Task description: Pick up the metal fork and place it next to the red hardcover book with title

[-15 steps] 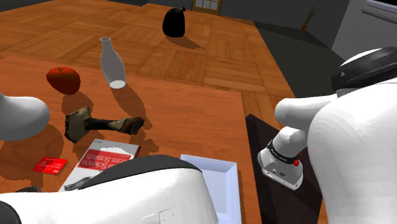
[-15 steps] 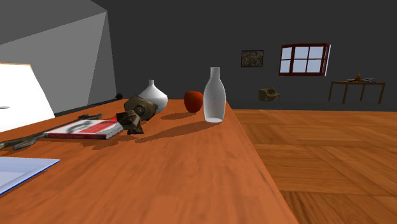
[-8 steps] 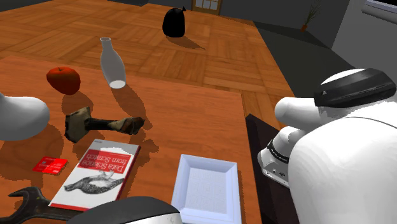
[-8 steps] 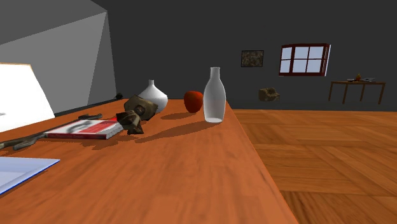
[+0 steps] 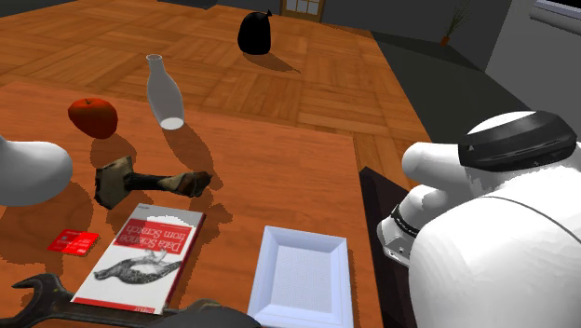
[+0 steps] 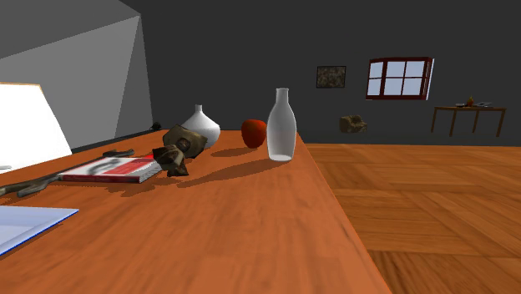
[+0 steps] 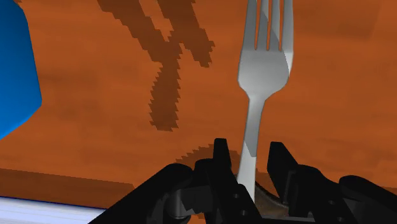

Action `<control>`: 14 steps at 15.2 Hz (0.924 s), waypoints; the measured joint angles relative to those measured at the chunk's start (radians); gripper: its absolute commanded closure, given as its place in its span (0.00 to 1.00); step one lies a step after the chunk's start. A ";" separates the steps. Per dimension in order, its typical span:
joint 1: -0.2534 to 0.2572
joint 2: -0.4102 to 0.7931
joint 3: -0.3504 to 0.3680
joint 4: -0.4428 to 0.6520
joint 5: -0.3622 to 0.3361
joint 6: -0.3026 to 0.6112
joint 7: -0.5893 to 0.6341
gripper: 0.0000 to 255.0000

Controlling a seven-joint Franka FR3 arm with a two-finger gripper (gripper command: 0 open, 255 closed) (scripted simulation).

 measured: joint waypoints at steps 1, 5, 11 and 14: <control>0.001 -0.005 0.003 -0.007 0.003 0.010 -0.001 1.00; 0.002 -0.019 0.012 -0.029 0.015 0.043 -0.006 1.00; 0.002 -0.021 0.013 -0.028 0.017 0.046 -0.006 0.00; 0.001 -0.023 0.013 -0.028 0.017 0.046 -0.005 0.00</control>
